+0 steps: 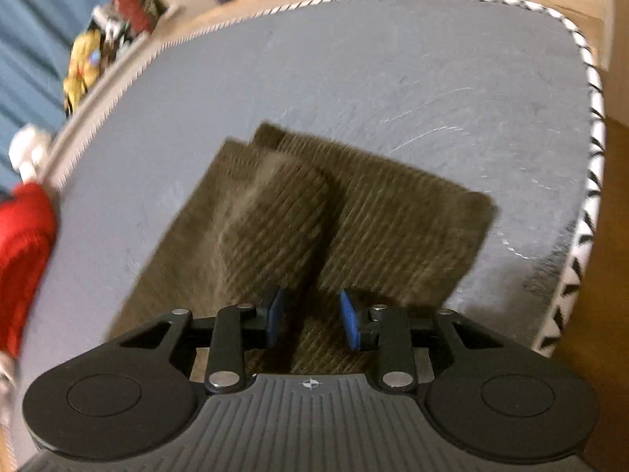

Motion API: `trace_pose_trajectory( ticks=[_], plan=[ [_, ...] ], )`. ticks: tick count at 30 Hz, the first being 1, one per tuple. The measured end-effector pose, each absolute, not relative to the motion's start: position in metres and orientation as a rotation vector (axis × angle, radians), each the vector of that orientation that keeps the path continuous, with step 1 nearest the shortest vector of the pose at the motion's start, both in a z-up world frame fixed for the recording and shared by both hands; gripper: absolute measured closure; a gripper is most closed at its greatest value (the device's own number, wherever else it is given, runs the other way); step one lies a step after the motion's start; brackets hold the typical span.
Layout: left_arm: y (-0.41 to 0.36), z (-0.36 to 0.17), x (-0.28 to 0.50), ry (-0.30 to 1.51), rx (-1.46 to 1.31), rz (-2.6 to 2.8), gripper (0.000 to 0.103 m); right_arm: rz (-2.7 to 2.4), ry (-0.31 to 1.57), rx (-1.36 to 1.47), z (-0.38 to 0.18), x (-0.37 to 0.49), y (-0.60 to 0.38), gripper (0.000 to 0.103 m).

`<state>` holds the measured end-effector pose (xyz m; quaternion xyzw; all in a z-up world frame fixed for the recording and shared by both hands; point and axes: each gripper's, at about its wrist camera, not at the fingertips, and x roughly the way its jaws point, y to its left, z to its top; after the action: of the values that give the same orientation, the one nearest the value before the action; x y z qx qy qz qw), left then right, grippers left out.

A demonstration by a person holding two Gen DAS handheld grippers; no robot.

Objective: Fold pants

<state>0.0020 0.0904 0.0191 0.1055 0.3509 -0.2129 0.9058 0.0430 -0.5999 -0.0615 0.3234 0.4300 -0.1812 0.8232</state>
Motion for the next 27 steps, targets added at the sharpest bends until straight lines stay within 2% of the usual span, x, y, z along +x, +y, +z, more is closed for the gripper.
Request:
trace_pose_trajectory(
  ticks=[2, 5, 6, 12, 14, 21, 24, 27],
  plan=[
    [0.090, 0.016, 0.004, 0.724, 0.214, -0.437, 0.034, -0.399, 0.922, 0.599, -0.062, 0.051, -0.588, 0.070],
    [0.090, 0.016, 0.009, 0.732, 0.202, -0.439, 0.034, -0.370, 0.897, 0.558, -0.053, 0.064, -0.567, 0.080],
    [0.090, 0.016, 0.011, 0.734, 0.201, -0.442, 0.034, -0.354, 0.881, 0.569, -0.051, 0.068, -0.561, 0.080],
    [0.088, 0.014, 0.014, 0.746, 0.211, -0.442, 0.034, -0.040, 0.661, 0.548, -0.023, 0.090, -0.523, 0.080],
    [0.090, 0.014, 0.014, 0.745, 0.215, -0.442, 0.034, -0.081, 0.674, 0.510, -0.019, 0.090, -0.521, 0.075],
    [0.097, 0.018, 0.012, 0.731, 0.214, -0.426, 0.031, -0.441, 0.605, 0.647, 0.001, 0.040, -0.587, 0.074],
    [0.098, 0.018, 0.013, 0.731, 0.208, -0.425, 0.031, -0.535, 0.702, 0.688, -0.010, 0.026, -0.611, 0.074],
    [0.094, 0.017, 0.014, 0.735, 0.217, -0.436, 0.030, -0.520, 0.874, 0.602, -0.030, 0.031, -0.613, 0.072]
  ],
)
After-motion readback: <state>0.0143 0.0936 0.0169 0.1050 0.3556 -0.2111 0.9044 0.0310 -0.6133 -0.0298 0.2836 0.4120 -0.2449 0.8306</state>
